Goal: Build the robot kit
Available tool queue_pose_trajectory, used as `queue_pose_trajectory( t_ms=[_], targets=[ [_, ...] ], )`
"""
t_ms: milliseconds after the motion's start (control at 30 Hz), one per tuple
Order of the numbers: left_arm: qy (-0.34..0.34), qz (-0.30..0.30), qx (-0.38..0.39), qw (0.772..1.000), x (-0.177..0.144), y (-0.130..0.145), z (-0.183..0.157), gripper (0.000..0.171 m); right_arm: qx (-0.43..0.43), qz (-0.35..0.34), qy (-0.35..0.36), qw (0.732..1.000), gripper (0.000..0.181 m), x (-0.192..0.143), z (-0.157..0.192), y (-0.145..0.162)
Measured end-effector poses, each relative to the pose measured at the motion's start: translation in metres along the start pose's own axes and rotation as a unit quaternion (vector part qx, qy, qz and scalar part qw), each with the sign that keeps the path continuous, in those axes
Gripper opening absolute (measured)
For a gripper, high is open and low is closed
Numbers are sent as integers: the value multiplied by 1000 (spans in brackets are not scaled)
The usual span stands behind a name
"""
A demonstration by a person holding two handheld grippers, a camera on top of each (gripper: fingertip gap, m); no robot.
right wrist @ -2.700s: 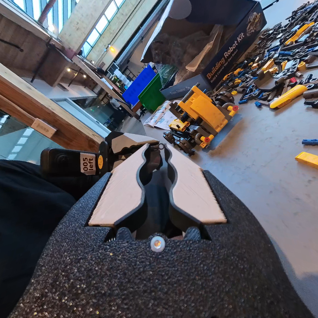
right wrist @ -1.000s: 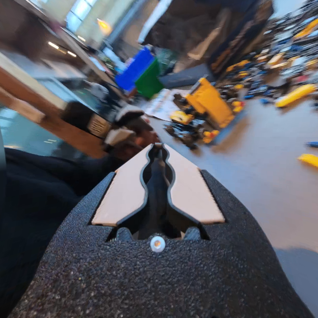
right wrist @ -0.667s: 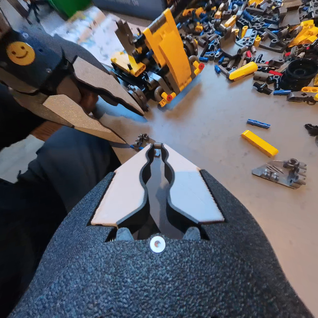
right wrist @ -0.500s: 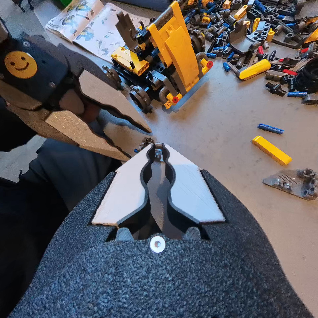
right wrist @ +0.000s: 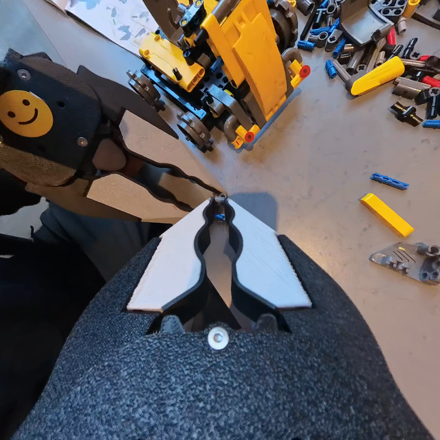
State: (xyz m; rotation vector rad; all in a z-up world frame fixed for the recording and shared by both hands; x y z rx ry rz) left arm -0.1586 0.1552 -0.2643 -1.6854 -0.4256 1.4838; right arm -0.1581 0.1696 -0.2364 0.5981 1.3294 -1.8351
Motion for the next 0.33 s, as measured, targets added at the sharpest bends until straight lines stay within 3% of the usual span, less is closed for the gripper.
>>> queue_pose_trajectory(
  t_ms=[333],
  targets=[
    [-18,-6,11,1000,0,0,0,25,-1,66,50,997,8,5,-3,-1]
  ],
)
Point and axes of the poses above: each gripper's, where its closed fingertips meet, x out along the fingers, y out of its underside, z = x × y across the jaws, the point moved 1 cm from there along -x, back along the fingers, and after that the axes turned 5 degrees about x, right-handed, at the moved point
